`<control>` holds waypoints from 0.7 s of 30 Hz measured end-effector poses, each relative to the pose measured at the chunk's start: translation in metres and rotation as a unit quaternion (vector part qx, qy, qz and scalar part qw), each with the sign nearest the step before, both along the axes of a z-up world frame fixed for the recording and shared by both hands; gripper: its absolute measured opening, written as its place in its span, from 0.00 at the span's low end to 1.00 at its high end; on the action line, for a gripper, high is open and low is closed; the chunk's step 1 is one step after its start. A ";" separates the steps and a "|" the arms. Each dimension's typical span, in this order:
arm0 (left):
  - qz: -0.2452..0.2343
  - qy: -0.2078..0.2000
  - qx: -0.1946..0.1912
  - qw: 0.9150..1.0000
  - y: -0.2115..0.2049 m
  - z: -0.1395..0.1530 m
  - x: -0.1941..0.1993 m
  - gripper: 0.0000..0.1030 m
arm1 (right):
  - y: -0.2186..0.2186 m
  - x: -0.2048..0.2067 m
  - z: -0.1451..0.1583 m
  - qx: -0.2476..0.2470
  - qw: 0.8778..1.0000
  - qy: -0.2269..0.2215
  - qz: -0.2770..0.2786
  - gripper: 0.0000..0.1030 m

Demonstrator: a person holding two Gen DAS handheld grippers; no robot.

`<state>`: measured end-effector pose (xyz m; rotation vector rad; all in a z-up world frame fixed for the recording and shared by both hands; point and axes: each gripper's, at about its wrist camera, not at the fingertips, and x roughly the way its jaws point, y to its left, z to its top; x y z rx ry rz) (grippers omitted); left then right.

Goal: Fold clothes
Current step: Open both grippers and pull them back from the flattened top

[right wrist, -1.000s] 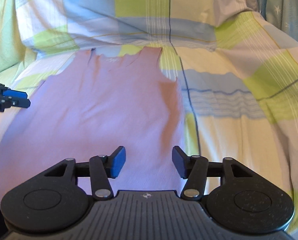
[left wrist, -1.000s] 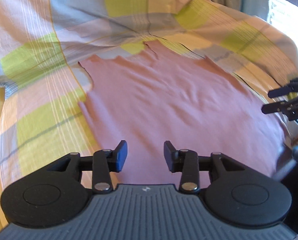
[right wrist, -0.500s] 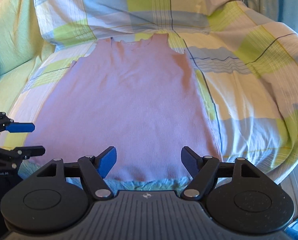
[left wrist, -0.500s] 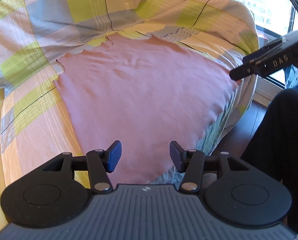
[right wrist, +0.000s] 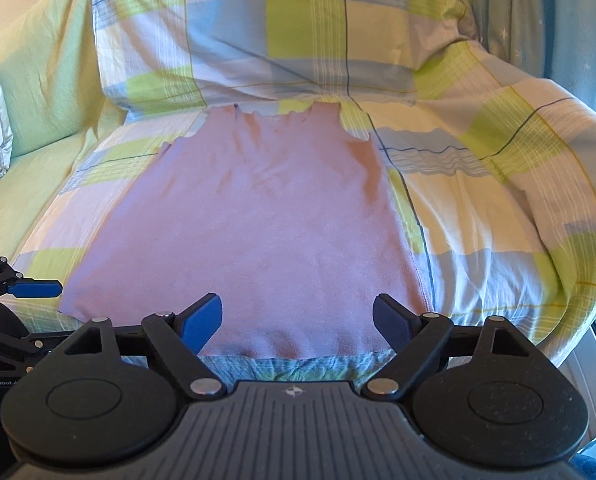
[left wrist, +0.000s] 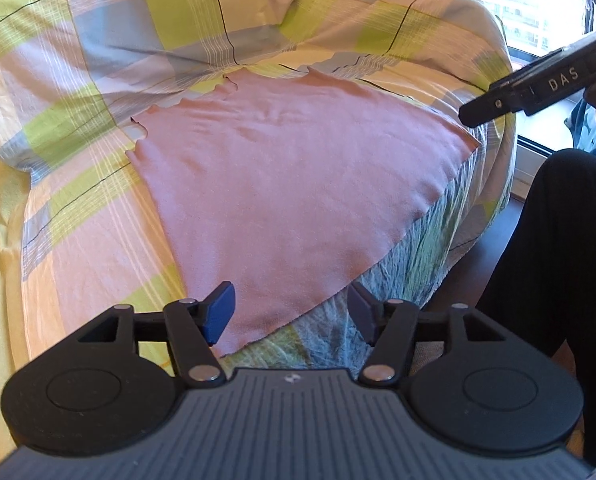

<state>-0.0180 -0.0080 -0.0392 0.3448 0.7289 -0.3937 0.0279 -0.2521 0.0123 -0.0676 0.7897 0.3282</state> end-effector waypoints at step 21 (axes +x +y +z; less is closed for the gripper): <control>0.088 0.036 -0.069 0.993 0.007 0.004 -0.013 0.85 | 0.011 -0.022 -0.004 0.000 1.000 -0.024 0.004 0.97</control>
